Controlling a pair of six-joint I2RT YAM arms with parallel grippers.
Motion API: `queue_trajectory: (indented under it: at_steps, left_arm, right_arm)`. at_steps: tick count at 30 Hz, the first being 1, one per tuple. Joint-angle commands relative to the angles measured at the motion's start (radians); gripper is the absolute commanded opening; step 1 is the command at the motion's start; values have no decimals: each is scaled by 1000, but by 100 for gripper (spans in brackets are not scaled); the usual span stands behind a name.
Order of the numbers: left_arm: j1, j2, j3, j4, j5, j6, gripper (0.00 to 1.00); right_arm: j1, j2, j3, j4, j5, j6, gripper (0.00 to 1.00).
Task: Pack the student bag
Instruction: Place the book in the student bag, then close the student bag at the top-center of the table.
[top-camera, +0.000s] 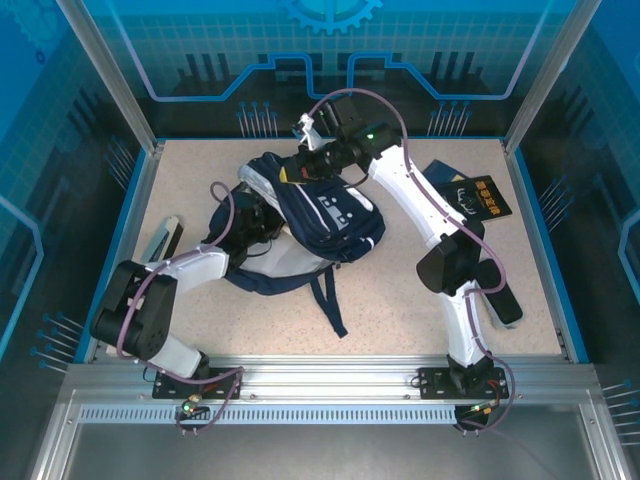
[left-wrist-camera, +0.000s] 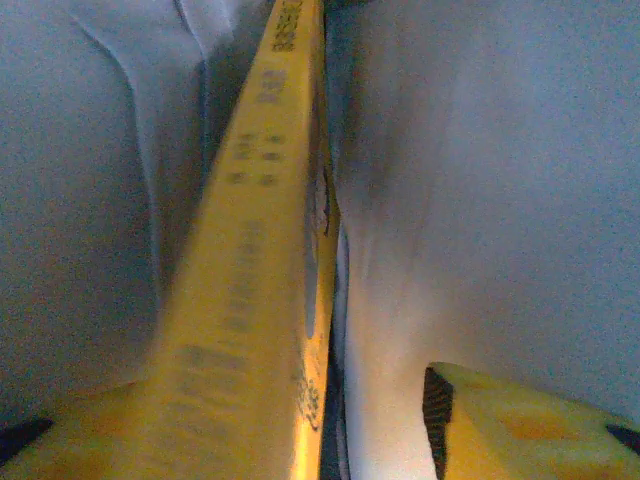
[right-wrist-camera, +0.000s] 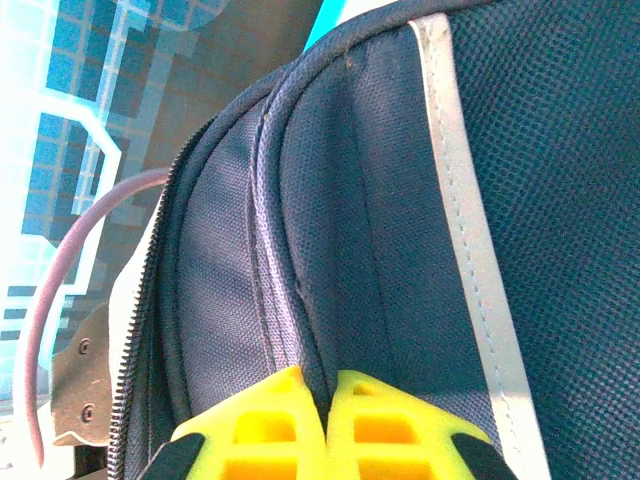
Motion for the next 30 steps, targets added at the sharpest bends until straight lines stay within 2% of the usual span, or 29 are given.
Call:
queue_trajectory:
  at_steps: [1, 5, 12, 18, 22, 25, 27, 30]
  left_arm:
    - [32, -93, 3, -96, -38, -34, 61]
    - [63, -178, -23, -208, -7, -41, 65]
    - [101, -374, 3, -577, 4, -3, 69]
    - [134, -546, 36, -937, -103, 91, 71]
    - [151, -591, 75, -1054, -124, 188, 74]
    - [151, -572, 115, -1055, -78, 272, 76]
    - [149, -545, 140, -1027, -32, 322, 76]
    - [134, -470, 179, -956, 47, 379, 76]
  right_arm:
    - [-51, -63, -24, 82, 20, 8, 0]
    - [-79, -24, -23, 69, 44, -23, 0]
    - [-80, 41, -48, 91, 22, -93, 0]
    - [-19, 95, -66, 80, -19, -173, 2]
    - [31, 89, -64, 25, 26, -251, 35]
    - [19, 35, -126, 20, 187, -237, 56]
    - [-14, -10, -198, 37, 298, -192, 62]
    - [-87, -63, -326, 68, 426, -104, 65]
